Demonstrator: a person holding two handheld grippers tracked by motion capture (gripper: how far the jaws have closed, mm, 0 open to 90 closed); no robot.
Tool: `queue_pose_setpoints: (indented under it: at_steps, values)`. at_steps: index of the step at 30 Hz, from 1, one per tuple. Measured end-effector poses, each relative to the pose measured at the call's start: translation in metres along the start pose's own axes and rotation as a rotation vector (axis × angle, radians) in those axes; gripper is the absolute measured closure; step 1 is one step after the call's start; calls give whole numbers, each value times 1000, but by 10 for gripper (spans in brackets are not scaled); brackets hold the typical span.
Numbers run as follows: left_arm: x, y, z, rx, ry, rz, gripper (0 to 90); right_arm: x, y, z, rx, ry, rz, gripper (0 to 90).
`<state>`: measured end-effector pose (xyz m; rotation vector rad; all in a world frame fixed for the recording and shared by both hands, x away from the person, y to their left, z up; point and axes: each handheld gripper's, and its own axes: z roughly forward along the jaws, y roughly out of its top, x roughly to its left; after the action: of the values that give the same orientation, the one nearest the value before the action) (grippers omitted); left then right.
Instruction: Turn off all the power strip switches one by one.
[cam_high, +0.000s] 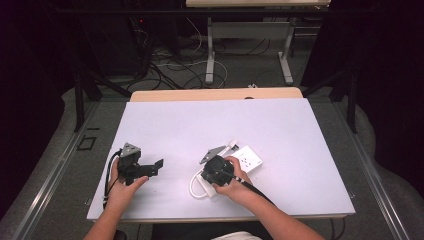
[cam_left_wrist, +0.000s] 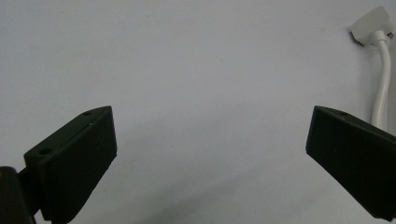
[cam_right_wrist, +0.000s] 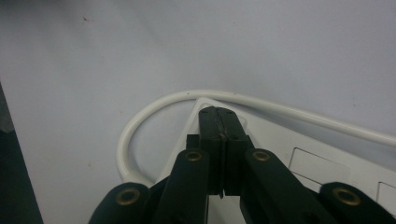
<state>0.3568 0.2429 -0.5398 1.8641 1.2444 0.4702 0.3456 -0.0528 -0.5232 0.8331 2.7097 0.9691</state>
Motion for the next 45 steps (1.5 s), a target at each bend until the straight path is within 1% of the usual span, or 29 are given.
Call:
queue_pose_setpoints:
  at_steps: [1, 2, 3, 4, 5, 6, 10, 12, 14, 17, 18, 23, 25, 28, 29, 31, 32, 33, 34, 36, 38, 39, 40, 41, 42, 43, 44, 45]
  values:
    - [0, 0, 0, 0, 0, 0, 17, 0, 1, 0, 8, 1, 2, 900]
    - [0, 0, -1, 11, -4, 2, 17, 0, 2, 0, 17, 3, 5, 900]
    - [0, 0, 0, 10, -3, 3, 17, 0, 2, 0, 17, 3, 5, 900]
    - [0, 0, 0, 10, -4, 3, 17, -1, 3, 1, 15, 5, -13, 900]
    - [0, 0, -1, 10, -4, 3, 17, 0, 4, 1, 28, 3, -5, 900]
    - [0, 0, 0, 1, -1, 2, 17, -1, 5, 1, 30, 3, -20, 900]
    - [0, 0, 0, 1, 0, 1, 17, 0, 7, 2, 45, -6, -36, 900]
    - [0, 0, -1, 11, -3, 3, 17, 2, 8, 1, 59, -14, -18, 900]
    - [0, 0, 0, 7, -3, 3, 18, 0, 9, 2, 53, -8, -34, 900]
    - [0, 0, 0, -1, -3, 4, 18, 0, 8, 2, 63, -2, -18, 900]
    - [0, 0, 0, -1, -3, 3, 18, -1, 9, 3, 60, 2, -24, 900]
    - [-1, 0, 0, 0, -2, 3, 19, -3, 9, 4, 66, 15, -23, 900]
    - [-1, 0, 0, 2, -2, 5, 19, -3, 9, 4, 66, 2, -25, 900]
    - [-1, 0, 0, 2, -2, 6, 20, -3, 9, 5, 60, 3, -33, 900]
    - [-1, 0, 0, 2, -2, 6, 20, -2, 9, 5, 67, -2, -23, 900]
    - [-1, 0, 0, 1, -2, 4, 20, 0, 9, 5, 70, -12, -41, 900]
    - [-1, 0, 0, 2, -1, 4, 20, 0, 9, 5, 70, -12, -41, 900]
    - [-1, 0, 0, 3, 3, 14, 20, 1, 9, 5, 72, -18, -41, 900]
    - [-1, 0, 0, 2, 2, 12, 20, 1, 9, 6, 70, -23, -62, 900]
    - [-1, 0, 0, 6, 3, 18, 20, 4, 9, 6, 76, -36, -67, 900]
    - [-2, 0, 0, 3, 0, 6, 20, 5, 9, 5, 74, -40, -63, 900]
    - [-1, 0, 0, 11, 1, 23, 20, 3, 9, 5, 68, -30, -53, 900]
    - [-1, 0, 0, 9, -1, 20, 20, 1, 8, 5, 63, -25, -49, 900]
    - [-1, 0, -1, 11, 0, 18, 20, 1, 8, 5, 64, -17, -26, 900]
    - [-1, 0, 0, 3, 2, 14, 20, 1, 8, 5, 64, -17, -26, 900]
    - [-1, 0, 0, 1, 2, 11, 20, -1, 8, 4, 58, -6, -12, 900]
    - [0, 0, 0, 7, 0, 11, 20, -1, 8, 4, 58, -6, -12, 900]
    - [0, 0, 0, -2, 3, 11, 20, -2, 8, 4, 50, 0, -20, 900]
